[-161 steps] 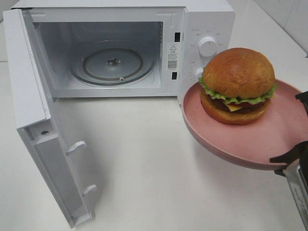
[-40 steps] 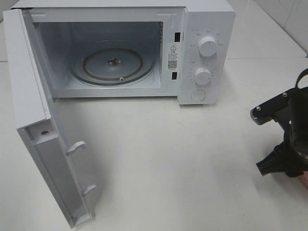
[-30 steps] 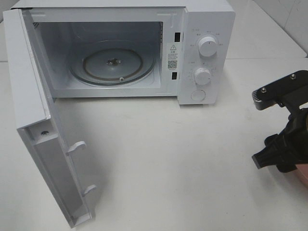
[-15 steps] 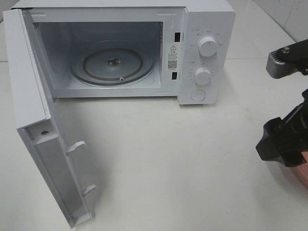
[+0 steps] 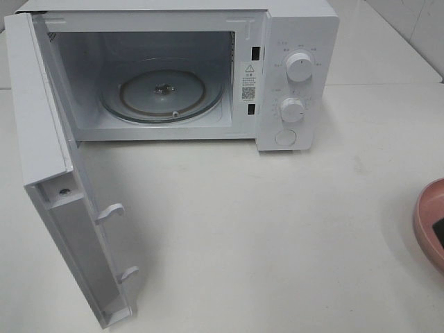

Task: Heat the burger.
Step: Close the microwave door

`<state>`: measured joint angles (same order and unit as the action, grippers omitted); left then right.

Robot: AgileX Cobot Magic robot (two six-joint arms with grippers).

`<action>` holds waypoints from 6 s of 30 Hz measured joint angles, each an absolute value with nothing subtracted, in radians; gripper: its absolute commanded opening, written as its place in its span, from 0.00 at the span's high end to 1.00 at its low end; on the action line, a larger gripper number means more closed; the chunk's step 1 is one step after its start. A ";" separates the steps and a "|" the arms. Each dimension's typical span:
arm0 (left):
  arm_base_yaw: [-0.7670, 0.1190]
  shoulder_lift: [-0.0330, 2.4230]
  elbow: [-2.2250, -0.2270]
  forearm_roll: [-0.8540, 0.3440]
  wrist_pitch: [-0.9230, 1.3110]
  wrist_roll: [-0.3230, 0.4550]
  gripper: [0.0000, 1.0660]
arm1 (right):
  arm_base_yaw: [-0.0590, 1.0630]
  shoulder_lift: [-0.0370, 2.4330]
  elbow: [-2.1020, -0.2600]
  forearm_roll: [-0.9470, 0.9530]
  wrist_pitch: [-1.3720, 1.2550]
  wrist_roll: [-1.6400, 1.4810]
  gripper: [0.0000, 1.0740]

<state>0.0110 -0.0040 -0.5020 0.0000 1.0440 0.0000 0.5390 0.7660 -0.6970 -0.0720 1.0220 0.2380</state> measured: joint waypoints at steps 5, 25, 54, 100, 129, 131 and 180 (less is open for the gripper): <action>0.011 -0.004 -0.502 0.000 1.044 0.000 0.06 | 0.539 0.607 -0.697 -0.071 1.067 0.224 0.29; 0.011 -0.004 -0.502 0.000 1.044 0.000 0.06 | 0.233 0.171 -0.557 -0.066 1.029 0.156 0.29; 0.011 -0.004 -0.502 0.000 1.044 0.000 0.06 | 0.076 -0.004 -0.508 -0.048 1.037 0.146 0.29; 0.011 0.042 -0.523 0.000 1.011 0.000 0.14 | 0.076 -0.004 -0.508 -0.048 1.037 0.146 0.29; 0.011 0.597 -0.269 -0.007 0.099 0.038 1.00 | 0.076 -0.004 -0.508 -0.048 1.037 0.146 0.29; 0.011 0.614 -0.254 -0.007 0.047 0.044 1.00 | 0.076 -0.004 -0.508 -0.048 1.037 0.146 0.29; -0.524 1.475 -0.242 -0.072 -0.897 -0.015 1.00 | 0.076 -0.004 -0.508 -0.048 1.037 0.146 0.29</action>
